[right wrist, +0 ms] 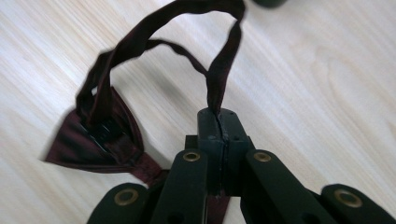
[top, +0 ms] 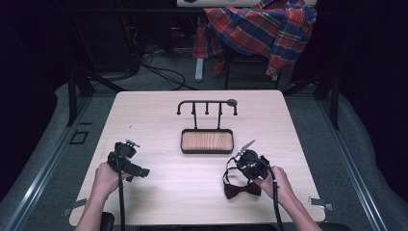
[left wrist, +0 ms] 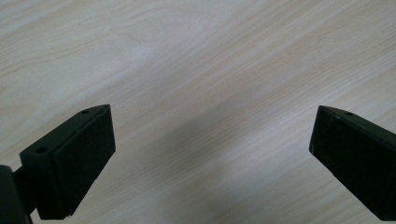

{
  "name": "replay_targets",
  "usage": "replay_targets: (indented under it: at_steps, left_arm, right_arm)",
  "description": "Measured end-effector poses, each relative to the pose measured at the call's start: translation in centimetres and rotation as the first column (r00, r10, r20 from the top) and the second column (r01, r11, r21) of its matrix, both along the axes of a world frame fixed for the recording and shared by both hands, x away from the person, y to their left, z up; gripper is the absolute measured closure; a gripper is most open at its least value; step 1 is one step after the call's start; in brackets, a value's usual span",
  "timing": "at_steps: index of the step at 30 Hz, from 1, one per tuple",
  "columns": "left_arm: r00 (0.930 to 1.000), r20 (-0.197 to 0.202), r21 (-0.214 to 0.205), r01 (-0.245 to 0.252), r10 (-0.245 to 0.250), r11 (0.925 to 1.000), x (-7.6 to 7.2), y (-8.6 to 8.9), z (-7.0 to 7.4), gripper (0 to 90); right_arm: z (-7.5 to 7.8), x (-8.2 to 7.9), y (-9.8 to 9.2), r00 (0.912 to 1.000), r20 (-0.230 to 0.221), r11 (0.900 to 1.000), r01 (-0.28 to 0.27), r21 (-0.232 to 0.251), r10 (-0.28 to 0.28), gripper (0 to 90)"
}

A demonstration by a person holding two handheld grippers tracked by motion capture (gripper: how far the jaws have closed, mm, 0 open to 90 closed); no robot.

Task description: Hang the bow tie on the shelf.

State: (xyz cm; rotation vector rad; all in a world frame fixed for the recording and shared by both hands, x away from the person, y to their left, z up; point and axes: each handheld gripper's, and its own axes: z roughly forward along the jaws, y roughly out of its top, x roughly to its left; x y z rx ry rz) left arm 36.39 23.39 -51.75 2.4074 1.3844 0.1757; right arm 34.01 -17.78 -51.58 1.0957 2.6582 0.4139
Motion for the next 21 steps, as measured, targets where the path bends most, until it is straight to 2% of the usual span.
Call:
replay_targets:
  at_steps: [1, 2, 3, 9, 11, 12, 16, 20, 21]
  left_arm:
    - [1.0000, -0.001, -0.007, 0.001, -0.001, 1.0000, 0.0, 0.0, 0.0, 0.2]
    - [0.9999, 0.005, -0.013, 0.010, -0.010, 0.9999, 0.0, -0.1, 0.1, 0.2]
    - [0.9998, 0.015, -0.027, 0.011, -0.010, 0.9996, -0.1, -0.1, 0.3, 0.2]
    - [0.9998, 0.022, -0.034, 0.002, -0.001, 0.9994, -0.1, 0.1, 0.3, 0.2]
    - [0.9998, 0.021, -0.030, 0.004, -0.003, 0.9995, -0.1, 0.1, 0.3, 0.2]
    - [0.9998, 0.020, -0.027, 0.005, -0.005, 0.9996, -0.1, 0.1, 0.3, 0.2]
    - [0.9998, 0.014, -0.010, 0.012, -0.012, 0.9999, -0.1, 0.1, 0.1, 0.2]
    - [0.9979, 0.063, -0.031, 0.019, -0.017, 0.9994, -0.2, 0.2, 0.4, 0.2]
    - [0.9979, 0.063, -0.031, 0.019, -0.017, 0.9994, -0.2, 0.2, 0.4, 0.2]
  right_arm:
    - [0.3, -0.1, -0.1, 1.0000, 0.007, 0.9997, 0.004, 0.024, -0.004, 89.5]
    - [0.6, -0.1, -0.1, 0.9999, 0.010, 0.9997, 0.003, 0.026, -0.003, 89.6]
    - [1.0, -0.3, -0.2, 0.9998, 0.019, 0.9982, 0.005, 0.060, -0.006, 89.6]
    - [2.0, -0.4, 0.1, 0.9990, 0.044, 0.9959, 0.002, 0.090, -0.006, 89.6]
    - [2.4, -0.4, 0.2, 0.9986, 0.051, 0.9943, 0.007, 0.107, -0.013, 89.6]
    - [2.6, -0.3, 0.1, 0.9983, 0.055, 0.9915, 0.010, 0.130, -0.017, 89.6]
    - [2.8, -0.1, 0.0, 0.9977, 0.066, 0.9932, 0.008, 0.116, -0.016, 89.6]
    - [3.5, 0.2, -0.4, 0.9956, 0.088, 0.9914, 0.021, 0.129, -0.033, 89.7]
    - [3.5, 0.2, -0.4, 0.9956, 0.088, 0.9914, 0.021, 0.129, -0.033, 89.7]
